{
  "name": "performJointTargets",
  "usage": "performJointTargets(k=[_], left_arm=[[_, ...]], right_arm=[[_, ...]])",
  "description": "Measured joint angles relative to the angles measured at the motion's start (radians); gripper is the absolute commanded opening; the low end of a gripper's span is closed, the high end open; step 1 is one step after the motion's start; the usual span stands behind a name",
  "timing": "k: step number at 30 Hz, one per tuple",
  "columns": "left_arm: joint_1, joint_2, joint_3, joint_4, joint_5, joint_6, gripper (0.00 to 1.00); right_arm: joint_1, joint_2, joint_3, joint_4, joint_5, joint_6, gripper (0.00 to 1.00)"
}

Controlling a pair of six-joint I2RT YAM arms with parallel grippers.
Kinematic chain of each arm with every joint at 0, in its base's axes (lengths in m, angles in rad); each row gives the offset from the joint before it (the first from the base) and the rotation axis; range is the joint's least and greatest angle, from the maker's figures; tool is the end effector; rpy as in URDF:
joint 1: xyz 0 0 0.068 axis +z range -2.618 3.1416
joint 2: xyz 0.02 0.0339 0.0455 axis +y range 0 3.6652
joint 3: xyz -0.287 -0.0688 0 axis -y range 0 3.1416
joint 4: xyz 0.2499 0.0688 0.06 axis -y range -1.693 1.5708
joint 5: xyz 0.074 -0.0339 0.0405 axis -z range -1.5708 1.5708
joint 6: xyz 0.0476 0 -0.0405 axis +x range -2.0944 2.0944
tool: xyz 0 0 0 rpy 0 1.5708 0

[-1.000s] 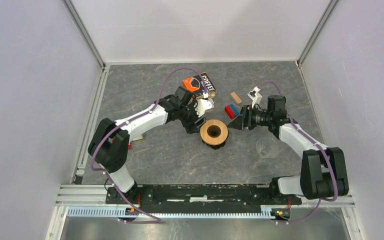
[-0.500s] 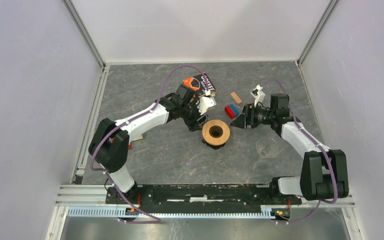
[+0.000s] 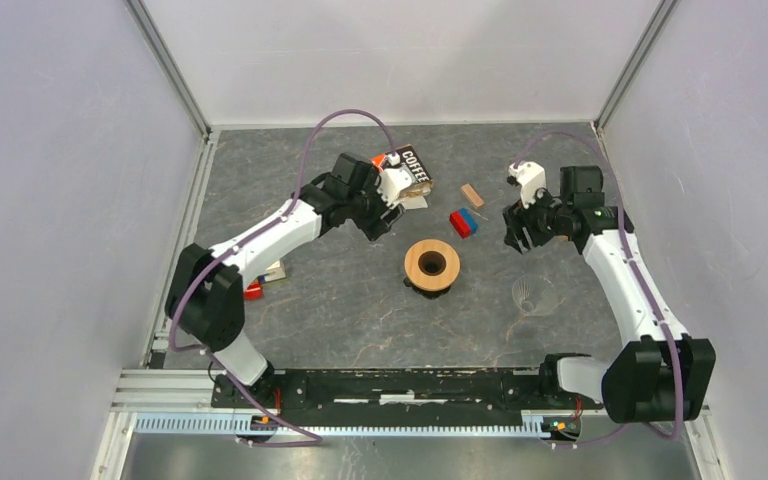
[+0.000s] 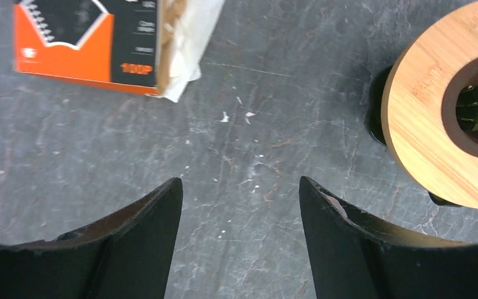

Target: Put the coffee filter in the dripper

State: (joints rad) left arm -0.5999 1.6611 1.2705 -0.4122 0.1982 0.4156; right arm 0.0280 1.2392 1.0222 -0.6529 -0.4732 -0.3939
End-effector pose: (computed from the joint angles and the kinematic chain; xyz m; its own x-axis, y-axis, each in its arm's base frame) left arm 0.3114 -0.2243 0.2729 -0.2741 0.6671 -0.6927 0.8494 0.5057 0.1509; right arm 0.2579 0.0289 0.3007 -0.5831 -0.3581 -0.7292 -0.5875 0.8058 0.0741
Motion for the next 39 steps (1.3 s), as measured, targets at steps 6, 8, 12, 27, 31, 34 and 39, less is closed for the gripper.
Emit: performJointTargets(k=[6, 8, 12, 27, 31, 34, 39], left_arm=[[0.011, -0.085, 0.0, 0.004, -0.012, 0.0, 0.75], [0.01, -0.103, 0.0, 0.005, -0.012, 0.0, 0.75], [0.009, -0.127, -0.003, 0.007, -0.013, 0.0, 0.75], [0.009, -0.16, -0.019, 0.01, -0.016, 0.0, 0.75], [0.009, -0.174, -0.019, 0.01, -0.018, 0.0, 0.75], [0.009, -0.185, -0.019, 0.01, -0.02, 0.001, 0.75], [0.009, -0.201, -0.019, 0.005, -0.01, 0.0, 0.75]], right_arm=[[-0.04, -0.03, -0.028, -0.194, 0.173, -0.2, 0.65], [-0.06, -0.031, -0.049, -0.233, 0.209, -0.241, 0.64], [-0.098, -0.029, -0.083, -0.293, 0.248, -0.302, 0.6], [-0.188, 0.056, -0.153, -0.335, 0.196, -0.396, 0.23], [-0.195, 0.074, -0.132, -0.369, 0.15, -0.386, 0.0], [-0.193, 0.077, -0.076, -0.414, 0.117, -0.387, 0.0], [-0.196, 0.114, 0.112, -0.475, 0.062, -0.377, 0.0]])
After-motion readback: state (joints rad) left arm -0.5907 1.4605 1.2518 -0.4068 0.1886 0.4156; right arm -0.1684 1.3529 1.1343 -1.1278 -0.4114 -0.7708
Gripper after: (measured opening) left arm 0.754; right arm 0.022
